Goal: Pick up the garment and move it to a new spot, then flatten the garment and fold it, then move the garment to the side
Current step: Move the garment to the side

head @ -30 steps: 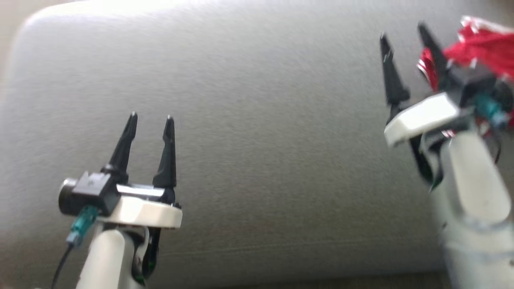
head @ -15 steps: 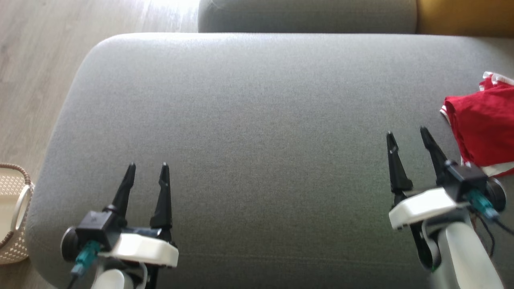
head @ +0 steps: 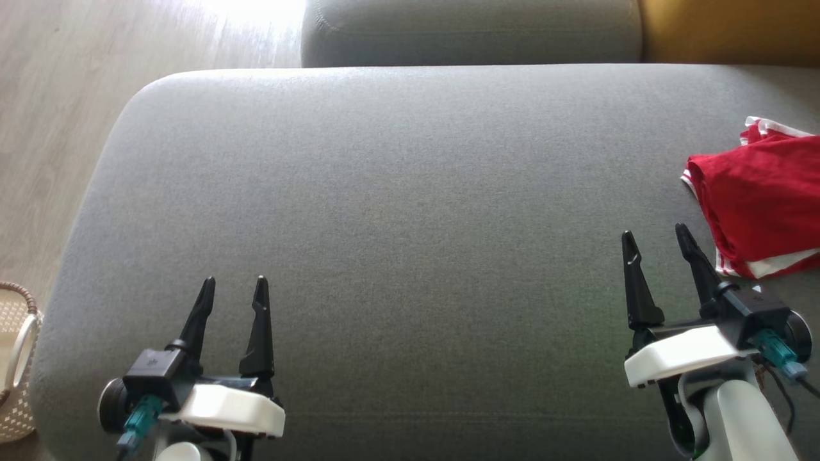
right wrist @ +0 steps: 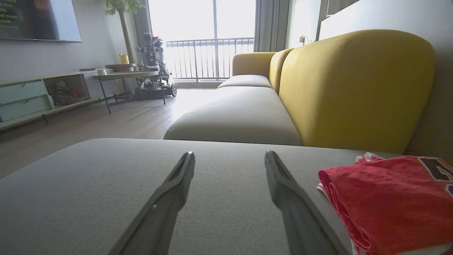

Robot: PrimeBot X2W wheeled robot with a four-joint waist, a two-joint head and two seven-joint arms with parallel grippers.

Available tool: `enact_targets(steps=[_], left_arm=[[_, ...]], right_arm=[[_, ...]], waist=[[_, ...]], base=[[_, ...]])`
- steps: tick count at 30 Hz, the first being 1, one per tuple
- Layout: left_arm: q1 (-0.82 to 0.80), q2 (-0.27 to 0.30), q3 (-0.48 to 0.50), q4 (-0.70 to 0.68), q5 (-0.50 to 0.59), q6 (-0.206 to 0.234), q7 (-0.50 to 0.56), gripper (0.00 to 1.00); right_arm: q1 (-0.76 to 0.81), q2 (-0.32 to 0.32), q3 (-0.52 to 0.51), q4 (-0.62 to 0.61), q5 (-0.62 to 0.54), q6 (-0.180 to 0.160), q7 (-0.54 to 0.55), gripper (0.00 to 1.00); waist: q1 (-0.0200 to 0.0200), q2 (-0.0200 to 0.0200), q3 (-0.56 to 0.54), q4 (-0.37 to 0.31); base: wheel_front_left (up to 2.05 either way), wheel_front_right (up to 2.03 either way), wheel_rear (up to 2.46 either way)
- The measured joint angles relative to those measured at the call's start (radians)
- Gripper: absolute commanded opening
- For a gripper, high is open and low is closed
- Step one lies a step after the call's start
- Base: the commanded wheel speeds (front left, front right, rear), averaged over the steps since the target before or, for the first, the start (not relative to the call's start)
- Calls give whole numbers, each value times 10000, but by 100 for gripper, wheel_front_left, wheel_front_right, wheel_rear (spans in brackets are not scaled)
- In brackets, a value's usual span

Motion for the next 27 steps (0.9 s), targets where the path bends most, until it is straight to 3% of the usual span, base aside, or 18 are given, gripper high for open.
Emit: enact_targets(steps=[9,16,27], left_arm=[[1,0,-92,-42,-2,29,0,100],[1,0,-82,29,2,343,0,100],[0,0,17,-109,-36,303,0,100]], right_arm=[[1,2,-2,-10,54,0,0,100],[1,2,4,-6,142,0,0,100],[1,4,13,-4,307,2,0,100]], waist=[[0,0,-20,-102],[0,0,-12,-109],[0,0,36,-120]], base=[[0,0,0],[0,0,0],[0,0,0]])
